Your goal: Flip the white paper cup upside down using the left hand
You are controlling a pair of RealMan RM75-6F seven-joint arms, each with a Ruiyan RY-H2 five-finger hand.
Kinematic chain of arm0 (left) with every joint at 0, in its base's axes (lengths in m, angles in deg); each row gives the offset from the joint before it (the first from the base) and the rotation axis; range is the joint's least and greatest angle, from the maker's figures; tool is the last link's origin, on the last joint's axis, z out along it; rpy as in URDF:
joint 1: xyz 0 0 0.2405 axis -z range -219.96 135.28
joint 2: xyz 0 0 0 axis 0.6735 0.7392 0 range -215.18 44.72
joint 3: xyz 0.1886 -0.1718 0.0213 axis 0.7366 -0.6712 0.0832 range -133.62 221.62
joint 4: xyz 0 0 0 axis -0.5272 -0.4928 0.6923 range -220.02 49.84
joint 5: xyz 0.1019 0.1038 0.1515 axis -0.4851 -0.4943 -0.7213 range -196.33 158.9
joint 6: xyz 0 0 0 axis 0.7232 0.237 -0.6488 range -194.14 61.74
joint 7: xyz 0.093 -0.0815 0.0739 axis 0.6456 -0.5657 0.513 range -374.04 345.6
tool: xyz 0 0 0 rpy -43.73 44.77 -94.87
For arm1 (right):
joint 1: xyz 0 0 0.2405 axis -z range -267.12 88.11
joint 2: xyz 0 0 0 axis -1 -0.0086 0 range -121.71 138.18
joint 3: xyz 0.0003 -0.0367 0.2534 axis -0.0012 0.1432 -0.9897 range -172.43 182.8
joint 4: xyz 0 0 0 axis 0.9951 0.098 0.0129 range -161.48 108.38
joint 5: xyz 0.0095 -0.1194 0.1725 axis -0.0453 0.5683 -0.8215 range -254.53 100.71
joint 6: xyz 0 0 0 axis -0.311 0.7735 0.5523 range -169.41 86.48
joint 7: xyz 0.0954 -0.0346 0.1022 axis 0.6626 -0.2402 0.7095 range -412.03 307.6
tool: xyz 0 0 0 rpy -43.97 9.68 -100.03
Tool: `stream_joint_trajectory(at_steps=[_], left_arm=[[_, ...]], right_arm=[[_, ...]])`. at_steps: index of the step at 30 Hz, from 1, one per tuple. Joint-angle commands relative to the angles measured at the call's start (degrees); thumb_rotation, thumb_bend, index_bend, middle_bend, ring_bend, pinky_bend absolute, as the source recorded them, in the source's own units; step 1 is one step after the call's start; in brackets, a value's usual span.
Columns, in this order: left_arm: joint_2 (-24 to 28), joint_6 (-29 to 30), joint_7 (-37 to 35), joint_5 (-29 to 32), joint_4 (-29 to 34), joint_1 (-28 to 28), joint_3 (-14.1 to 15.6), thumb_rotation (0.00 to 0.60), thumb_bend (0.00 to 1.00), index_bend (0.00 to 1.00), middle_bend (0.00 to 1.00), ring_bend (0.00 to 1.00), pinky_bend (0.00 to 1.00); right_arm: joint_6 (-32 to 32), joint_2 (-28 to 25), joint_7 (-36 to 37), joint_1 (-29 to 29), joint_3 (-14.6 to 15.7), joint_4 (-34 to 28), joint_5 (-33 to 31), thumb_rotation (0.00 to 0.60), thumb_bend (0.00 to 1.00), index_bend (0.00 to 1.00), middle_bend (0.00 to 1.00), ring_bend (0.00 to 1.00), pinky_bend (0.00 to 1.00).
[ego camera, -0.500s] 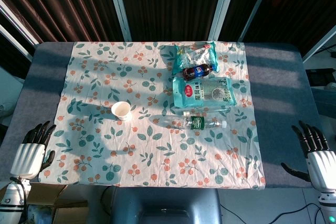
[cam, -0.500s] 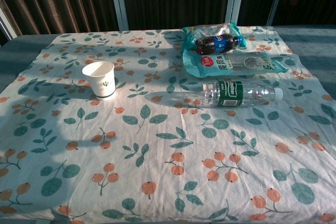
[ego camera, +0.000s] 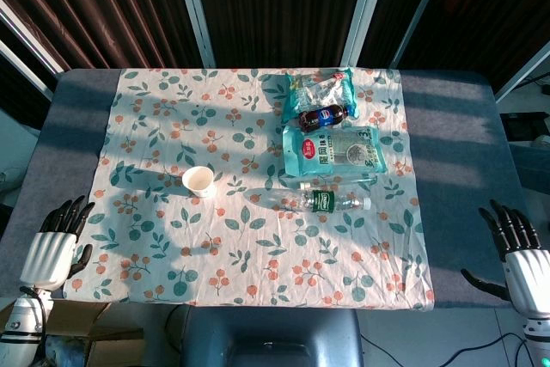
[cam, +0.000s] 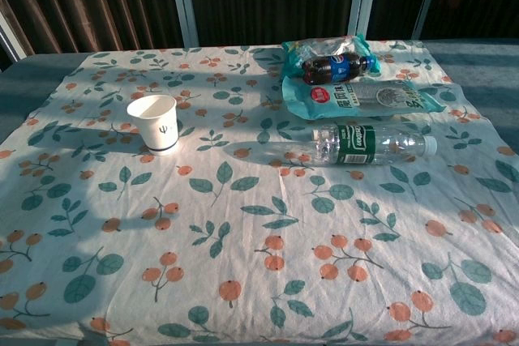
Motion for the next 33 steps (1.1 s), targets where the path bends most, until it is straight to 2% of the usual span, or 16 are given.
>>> stream_joint_trajectory(at_steps=[1,4,8,10,11,14,18,25,33], left_arm=[[1.46,-1.82,3.83,0.53,1.54,1.36,-0.34,0.600,0.44,0.04,0.00,0.00,0.16],[3.25,-2.64,10.68,1.57,4.51,2.71,-1.27,0.600,0.44,0.00,0.00,0.00,0.18],[4.78,-2.74,24.61,3.87,9.44,4.84,-3.05,0.600,0.45,0.00,0.00,0.00,0.28],[4.73,-2.81,34.97,5.03,11.04,6.82,-4.18,0.600,0.45,0.00,0.00,0.00,0.32],[4.63,-3.47,40.80,6.26,12.01,8.14,-4.72,0.600,0.45,0.00,0.00,0.00,0.34],[4.31,-5.26,52.17,10.84,14.83,11.03,-5.77,0.600,0.44,0.00,0.00,0.00,0.38],[3.36,-6.98,62.20,17.52,17.79,14.85,-6.94,0.600,0.44,0.00,0.00,0.00,0.39],[-2.50,-5.15,77.91,25.22,17.54,22.48,-8.03,0.600,0.43,0.00,0.00,0.01,0.41],[-12.06,-2.43,92.10,31.08,13.10,30.58,-6.82,0.600,0.42,0.00,0.00,0.01,0.42]], right_arm=[[-0.46,-0.01,0.42,0.23,0.31,0.36,0.64,0.600,0.06,0.00,0.00,0.00,0.18],[-0.56,-0.05,0.68,0.23,0.60,0.67,1.32,0.600,0.06,0.00,0.00,0.00,0.18],[-0.40,-0.12,0.82,0.10,1.08,1.13,2.26,0.600,0.06,0.00,0.00,0.00,0.18],[0.04,-0.27,0.80,-0.06,1.40,1.24,2.63,0.600,0.06,0.00,0.00,0.00,0.18],[0.17,-0.36,0.84,-0.12,1.54,1.26,2.83,0.600,0.06,0.00,0.00,0.00,0.18],[0.38,-0.51,0.95,-0.24,1.83,1.37,3.28,0.600,0.06,0.00,0.00,0.00,0.18],[0.95,-0.88,1.13,-0.48,2.09,1.27,3.47,0.600,0.06,0.00,0.00,0.00,0.18],[1.24,-1.45,1.87,-0.64,2.20,1.01,3.40,0.600,0.06,0.00,0.00,0.00,0.18],[1.69,-2.09,2.96,-0.84,2.42,0.94,3.32,0.600,0.06,0.00,0.00,0.00,0.18]])
